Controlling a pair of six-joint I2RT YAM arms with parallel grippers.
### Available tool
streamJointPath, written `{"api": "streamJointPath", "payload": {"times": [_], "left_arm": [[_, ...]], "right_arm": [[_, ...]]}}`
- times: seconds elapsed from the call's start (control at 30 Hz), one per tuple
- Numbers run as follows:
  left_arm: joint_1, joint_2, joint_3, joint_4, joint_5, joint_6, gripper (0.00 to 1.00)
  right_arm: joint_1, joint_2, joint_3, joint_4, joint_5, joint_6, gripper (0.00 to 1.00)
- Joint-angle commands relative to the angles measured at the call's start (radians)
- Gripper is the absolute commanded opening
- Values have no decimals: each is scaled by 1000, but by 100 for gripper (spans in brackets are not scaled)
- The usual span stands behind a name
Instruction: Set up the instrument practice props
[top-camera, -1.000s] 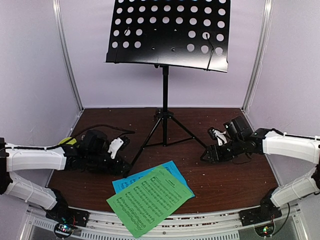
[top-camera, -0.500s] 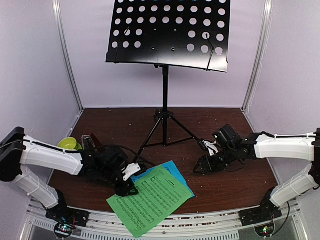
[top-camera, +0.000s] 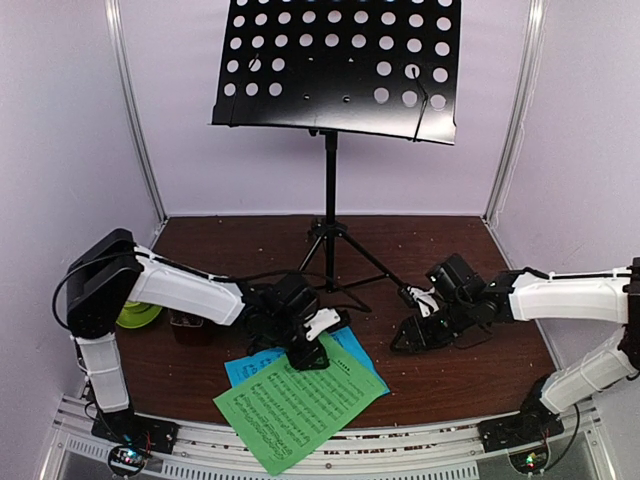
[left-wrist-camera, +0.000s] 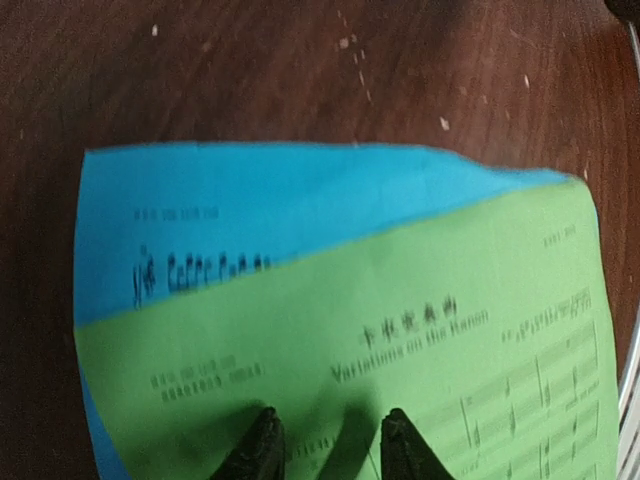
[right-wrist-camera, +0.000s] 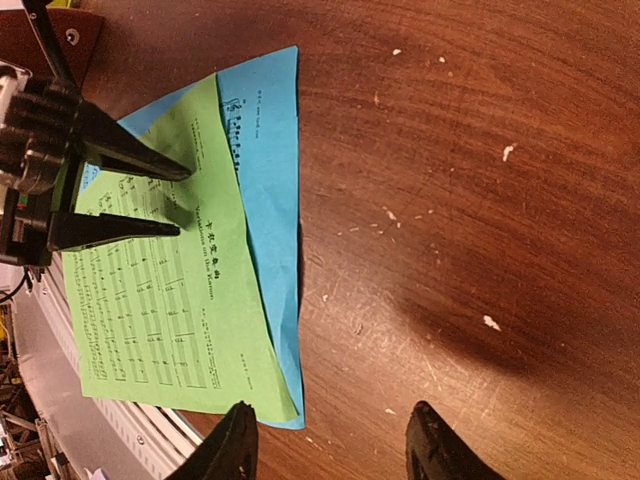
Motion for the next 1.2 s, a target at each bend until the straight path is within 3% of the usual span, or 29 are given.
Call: {"api": "streamJointPath", "payload": {"times": [0.0, 0.17, 0.4, 0.47, 0.5, 0.57, 0.6, 0.9, 1.17], "left_arm": [[0, 125, 144, 18, 18, 18, 35], [3, 157, 271, -39, 15, 84, 39], [3, -216, -58, -54, -43, 257, 57], [3, -313, -131, -142, -71, 343, 71], [3, -359, -173, -154, -85, 370, 73], [-6, -427, -227, -182, -91, 416, 95], [-27, -460, -243, -189, -120, 438, 97], [-126, -523, -333, -304, -275, 643, 98], [-178, -370, -301, -227, -362, 623, 98]], "right_arm": [[-14, -62, -30, -26, 29, 0, 51], [-14, -69, -36, -25, 19, 2, 50], [5, -57, -15, 9, 1, -5, 51], [18, -32, 1, 15, -10, -16, 51], [29, -9, 15, 13, -14, -25, 51], [52, 26, 49, 0, -15, -41, 51], [65, 45, 66, -4, -13, -46, 51], [92, 136, 110, 45, -50, -19, 52], [93, 147, 101, 42, -52, -21, 54]]}}
